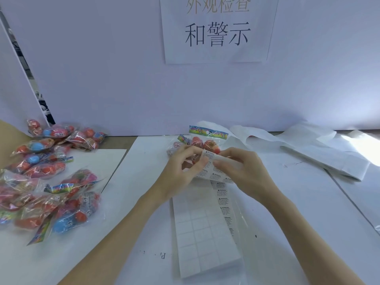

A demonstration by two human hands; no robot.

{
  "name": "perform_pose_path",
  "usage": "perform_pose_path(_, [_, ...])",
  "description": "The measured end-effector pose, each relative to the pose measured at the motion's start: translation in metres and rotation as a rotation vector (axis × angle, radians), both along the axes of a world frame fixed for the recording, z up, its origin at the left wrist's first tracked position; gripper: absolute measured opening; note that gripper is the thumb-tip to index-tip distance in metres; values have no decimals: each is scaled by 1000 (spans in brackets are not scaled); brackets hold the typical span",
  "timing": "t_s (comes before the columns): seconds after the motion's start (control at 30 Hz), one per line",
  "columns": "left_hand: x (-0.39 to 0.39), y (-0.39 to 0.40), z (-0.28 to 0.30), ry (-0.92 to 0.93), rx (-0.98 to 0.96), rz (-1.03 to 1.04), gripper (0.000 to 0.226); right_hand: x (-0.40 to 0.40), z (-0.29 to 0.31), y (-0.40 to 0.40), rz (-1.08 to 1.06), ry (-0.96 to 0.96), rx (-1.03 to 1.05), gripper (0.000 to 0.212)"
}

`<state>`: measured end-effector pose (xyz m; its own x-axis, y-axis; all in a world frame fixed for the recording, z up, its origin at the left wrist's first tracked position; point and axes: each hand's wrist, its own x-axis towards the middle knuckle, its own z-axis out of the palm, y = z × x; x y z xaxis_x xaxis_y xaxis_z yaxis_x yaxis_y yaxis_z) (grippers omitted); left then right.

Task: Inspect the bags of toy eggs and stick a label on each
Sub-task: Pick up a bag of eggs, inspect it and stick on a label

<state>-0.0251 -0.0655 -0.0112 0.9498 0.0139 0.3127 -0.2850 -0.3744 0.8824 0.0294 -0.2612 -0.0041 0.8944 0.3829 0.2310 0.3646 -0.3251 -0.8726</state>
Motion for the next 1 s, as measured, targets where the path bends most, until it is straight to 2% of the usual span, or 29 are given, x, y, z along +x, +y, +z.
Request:
perform_pose_path(0.23, [7,4,-7,42,-49,97,17,-11,-9,9,-73,-377,-94,22])
perform_pose_path(0.3, [7,5,-8,51,-90,94,21,-14,-10,13,-89,-497,-142,21])
perform_pose_path(0.37, [7,6,-7,70,-115,90,23,-16,-10,16,-93,-536,-151,20])
perform_pose_path(0.5, [7,7,-6,118,-150,73,27,-17,-12,17,-63,-420,-140,24])
perform_pose_path(0.63, [8,6,-8,123,-148,73,29,-20,-12,20,-37,-303,-41,35])
perform_pose_path(0.8, [8,11,-8,191,-304,4,38,-21,-10,23,-35,-182,64,37])
perform_pose_path(1.0, [8,15,-7,185,-303,-33,34,-20,-12,24,-40,-174,79,34])
